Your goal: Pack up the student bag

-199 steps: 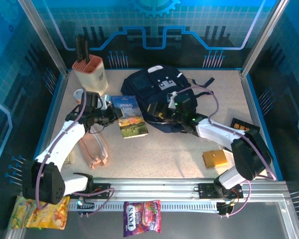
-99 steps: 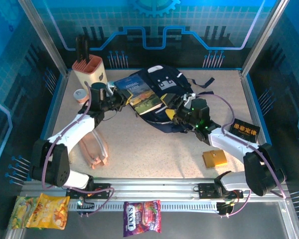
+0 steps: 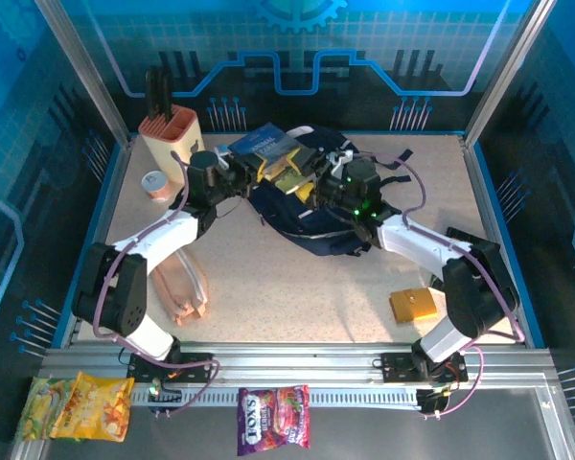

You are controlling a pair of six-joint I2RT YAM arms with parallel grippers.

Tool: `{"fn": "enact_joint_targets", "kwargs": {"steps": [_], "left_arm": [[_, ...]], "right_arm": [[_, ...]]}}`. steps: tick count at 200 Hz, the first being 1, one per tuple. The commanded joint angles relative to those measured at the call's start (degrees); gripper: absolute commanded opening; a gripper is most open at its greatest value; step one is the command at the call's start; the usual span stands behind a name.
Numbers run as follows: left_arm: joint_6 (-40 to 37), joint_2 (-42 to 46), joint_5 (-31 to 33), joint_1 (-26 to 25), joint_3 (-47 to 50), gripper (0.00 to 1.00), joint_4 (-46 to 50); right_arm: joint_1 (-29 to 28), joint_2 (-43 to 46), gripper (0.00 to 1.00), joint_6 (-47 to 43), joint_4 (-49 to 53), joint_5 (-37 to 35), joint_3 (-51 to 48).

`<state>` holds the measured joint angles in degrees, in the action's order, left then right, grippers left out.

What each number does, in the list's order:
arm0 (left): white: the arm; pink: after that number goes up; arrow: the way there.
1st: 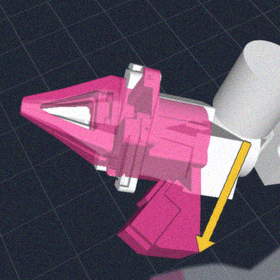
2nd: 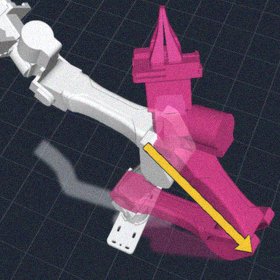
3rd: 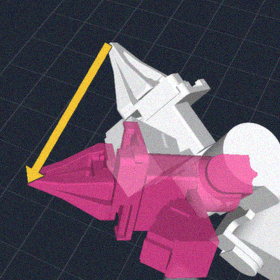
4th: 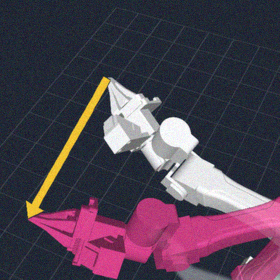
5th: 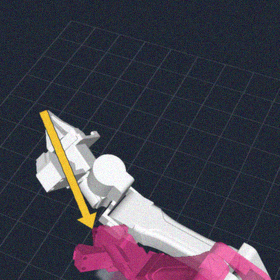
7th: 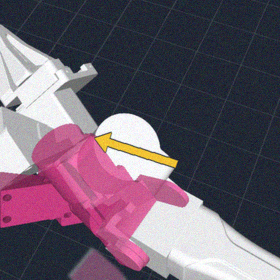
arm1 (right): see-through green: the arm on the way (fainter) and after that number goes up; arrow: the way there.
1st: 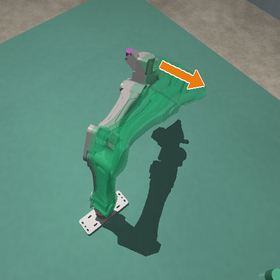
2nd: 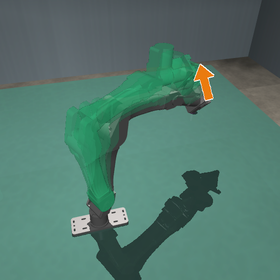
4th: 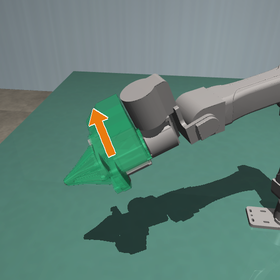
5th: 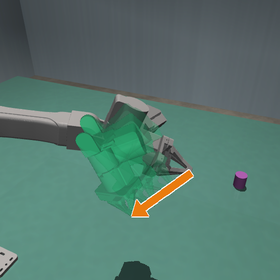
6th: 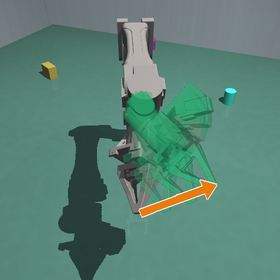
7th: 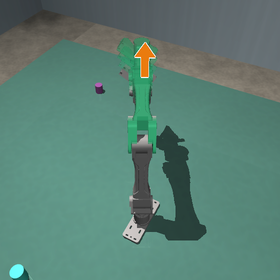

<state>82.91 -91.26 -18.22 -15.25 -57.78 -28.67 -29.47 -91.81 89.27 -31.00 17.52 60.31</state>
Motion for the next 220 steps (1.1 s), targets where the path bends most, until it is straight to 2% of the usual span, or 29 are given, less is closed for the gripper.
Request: {"fn": "enact_joint_targets", "kwargs": {"steps": [1, 40, 97, 129, 147, 178, 196, 220], "left_arm": [[6.96, -2.23, -0.22, -0.46, -3.73, 0.0, -10.09], [8.24, -3.93, -0.52, -1.1, -5.11, 0.0, -12.51], [6.1, -1.63, -0.17, -1.1, -1.88, 0.0, -11.11], [3.45, -0.23, -0.69, -1.09, -0.92, 0.0, -9.41], [2.96, -0.58, -1.62, -1.23, -0.6, 0.0, -9.59], [-0.92, -1.02, -4.14, -1.28, -0.96, 0.2, -8.95], [-6.31, -0.7, -5.11, -1.36, -2.57, 0.44, -2.48], [-16.22, 0.06, -4.08, -2.09, -4.8, 0.63, 6.99]], "right_arm": [[0.39, -3.83, 0.9, 2.46, -1.6, 4.67, 3.88], [0.65, -5.31, 0.85, 2.16, -3.71, 3.47, 4.51], [2.73, -3.05, 0.69, 0.72, -0.44, 2.21, 1.5], [3.69, -1.92, 0.55, 1.01, 1.23, 1.84, 0.24], [4.41, -1.29, 0.38, 0.77, 3.11, 2.25, 0.09], [5.35, 0.7, 0.12, -2.52, 8.15, 2.27, 0.69], [5.79, 2.23, 0.08, -6.42, 12.99, 1.08, 1.53], [7.07, 4.95, 0.06, -11.47, 17.12, -1.18, 1.08]]}}
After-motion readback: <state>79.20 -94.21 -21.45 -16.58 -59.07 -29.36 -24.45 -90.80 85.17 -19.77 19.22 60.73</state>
